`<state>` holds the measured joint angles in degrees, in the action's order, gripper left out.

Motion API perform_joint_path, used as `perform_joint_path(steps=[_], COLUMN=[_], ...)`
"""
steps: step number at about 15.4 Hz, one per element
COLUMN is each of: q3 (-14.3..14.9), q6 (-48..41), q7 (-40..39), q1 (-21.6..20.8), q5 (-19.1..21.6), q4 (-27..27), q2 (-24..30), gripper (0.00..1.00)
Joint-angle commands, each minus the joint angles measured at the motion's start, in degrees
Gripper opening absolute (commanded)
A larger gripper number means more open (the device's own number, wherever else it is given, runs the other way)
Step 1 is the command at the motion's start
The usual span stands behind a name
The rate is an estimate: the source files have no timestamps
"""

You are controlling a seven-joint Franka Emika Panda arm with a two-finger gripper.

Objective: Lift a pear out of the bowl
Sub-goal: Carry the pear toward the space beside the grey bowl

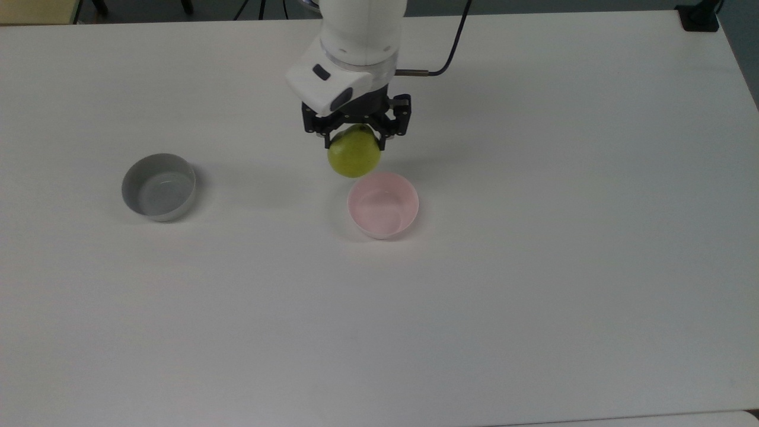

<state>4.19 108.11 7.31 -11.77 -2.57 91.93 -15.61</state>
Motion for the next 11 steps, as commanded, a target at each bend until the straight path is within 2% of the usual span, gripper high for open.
perform_joint_path(steps=[1,6,11], q3=[0.6,0.6,0.6], q6=[-0.1,0.4,11.8], q7=[-2.8,-9.1,-10.0], q1=[3.3,10.0,11.2], q5=[-0.8,-0.9,-2.2], q4=[1.3,1.6,7.2], q2=[1.1,0.4,-3.1], gripper=[0.48,0.48,0.48])
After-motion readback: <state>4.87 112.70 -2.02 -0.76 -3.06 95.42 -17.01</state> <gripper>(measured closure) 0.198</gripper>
